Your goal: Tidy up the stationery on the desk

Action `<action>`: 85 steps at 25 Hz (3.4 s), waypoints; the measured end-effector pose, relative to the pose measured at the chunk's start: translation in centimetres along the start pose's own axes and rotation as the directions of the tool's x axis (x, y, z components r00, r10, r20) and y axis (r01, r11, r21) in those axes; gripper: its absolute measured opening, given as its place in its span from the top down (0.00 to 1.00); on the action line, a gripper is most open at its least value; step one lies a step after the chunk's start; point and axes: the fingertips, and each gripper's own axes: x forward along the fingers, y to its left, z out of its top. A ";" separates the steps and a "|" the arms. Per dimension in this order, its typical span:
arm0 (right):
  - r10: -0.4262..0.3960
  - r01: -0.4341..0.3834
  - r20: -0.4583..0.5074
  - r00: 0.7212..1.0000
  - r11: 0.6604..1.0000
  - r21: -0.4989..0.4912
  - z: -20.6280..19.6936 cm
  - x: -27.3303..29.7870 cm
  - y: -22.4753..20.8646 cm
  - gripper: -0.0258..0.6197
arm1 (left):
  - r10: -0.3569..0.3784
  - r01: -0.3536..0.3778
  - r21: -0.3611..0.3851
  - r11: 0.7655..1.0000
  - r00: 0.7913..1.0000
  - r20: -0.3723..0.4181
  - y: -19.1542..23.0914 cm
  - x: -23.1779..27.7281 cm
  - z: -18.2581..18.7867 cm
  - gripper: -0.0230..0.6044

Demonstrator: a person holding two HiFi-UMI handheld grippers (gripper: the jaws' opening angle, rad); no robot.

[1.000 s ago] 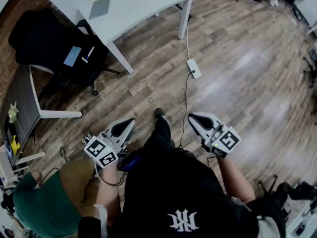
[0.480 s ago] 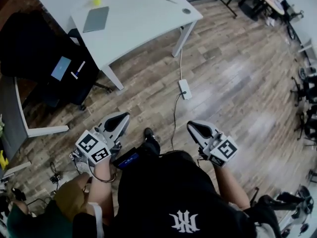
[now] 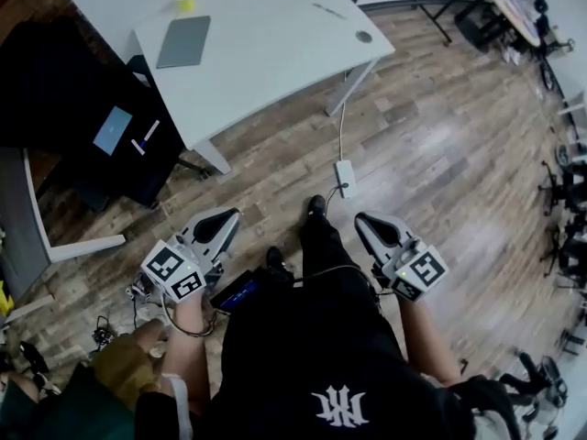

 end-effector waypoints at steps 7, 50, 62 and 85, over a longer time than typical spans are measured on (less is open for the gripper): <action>0.085 -0.086 -0.014 0.996 0.996 -0.008 2.0 4.6 -6.7 0.90 | 0.104 -0.104 -0.017 0.994 0.995 0.005 4.6 4.0 2.0 0.96; 0.386 -0.390 -0.099 0.917 0.920 -0.025 22.4 43.8 -25.4 0.90 | 0.346 -0.346 0.014 0.938 0.938 0.002 37.2 15.9 24.6 0.96; 0.436 -0.416 -0.181 0.882 0.899 0.140 19.3 55.1 -24.6 0.90 | 0.419 -0.413 0.069 0.908 0.892 -0.171 48.6 14.5 24.7 0.96; 0.263 0.009 -0.478 0.838 0.870 0.494 5.4 69.6 -20.1 0.64 | 0.440 -0.526 -0.048 0.849 0.755 -0.487 62.3 9.7 15.1 0.79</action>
